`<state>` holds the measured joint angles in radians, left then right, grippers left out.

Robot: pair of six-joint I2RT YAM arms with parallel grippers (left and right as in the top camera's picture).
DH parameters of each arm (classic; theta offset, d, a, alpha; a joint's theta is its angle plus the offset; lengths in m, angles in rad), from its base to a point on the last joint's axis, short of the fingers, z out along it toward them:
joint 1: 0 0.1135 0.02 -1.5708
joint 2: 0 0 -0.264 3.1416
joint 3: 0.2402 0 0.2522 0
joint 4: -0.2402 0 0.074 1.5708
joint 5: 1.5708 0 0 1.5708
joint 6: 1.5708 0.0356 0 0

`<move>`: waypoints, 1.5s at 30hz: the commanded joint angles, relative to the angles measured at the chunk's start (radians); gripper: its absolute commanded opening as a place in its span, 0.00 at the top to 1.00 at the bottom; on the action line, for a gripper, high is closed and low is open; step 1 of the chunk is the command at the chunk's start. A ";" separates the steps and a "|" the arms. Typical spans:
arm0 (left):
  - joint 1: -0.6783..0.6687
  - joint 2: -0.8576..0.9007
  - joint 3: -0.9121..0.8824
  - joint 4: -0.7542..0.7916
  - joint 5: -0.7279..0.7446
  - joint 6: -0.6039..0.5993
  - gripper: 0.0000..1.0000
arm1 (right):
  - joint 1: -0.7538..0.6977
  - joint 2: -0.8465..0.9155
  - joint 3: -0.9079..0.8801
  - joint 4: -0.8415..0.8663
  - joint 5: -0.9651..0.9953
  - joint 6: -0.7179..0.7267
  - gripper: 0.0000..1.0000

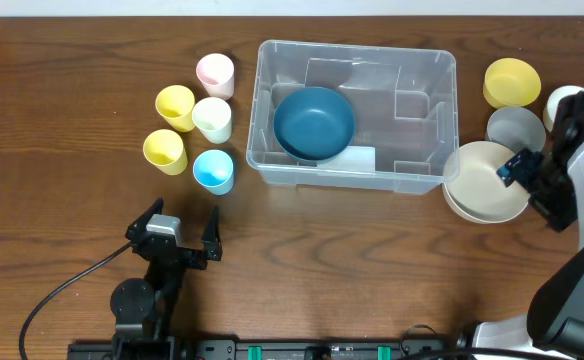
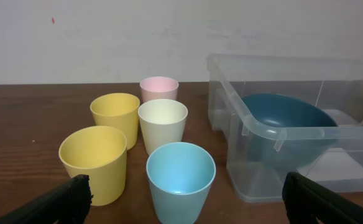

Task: Pack container
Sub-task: 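Release the bowl and move the right gripper to the beige bowl, then grasp the beige bowl rim with the right gripper and lift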

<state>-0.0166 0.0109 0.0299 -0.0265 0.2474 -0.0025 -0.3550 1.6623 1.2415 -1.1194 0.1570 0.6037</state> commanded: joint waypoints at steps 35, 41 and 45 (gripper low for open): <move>0.005 -0.007 -0.026 -0.020 -0.001 0.006 0.02 | -0.098 -0.002 -0.262 0.197 0.000 -0.103 0.99; 0.005 -0.007 -0.026 -0.020 -0.001 0.006 0.02 | -0.159 -0.013 -0.192 0.094 0.008 -0.104 0.99; 0.005 -0.007 -0.026 -0.020 -0.001 0.006 0.02 | -0.210 -0.055 0.000 -0.075 0.031 -0.105 0.99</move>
<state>-0.0166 0.0109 0.0299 -0.0261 0.2474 -0.0025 -0.5278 1.6344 1.1217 -1.1465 0.1078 0.5068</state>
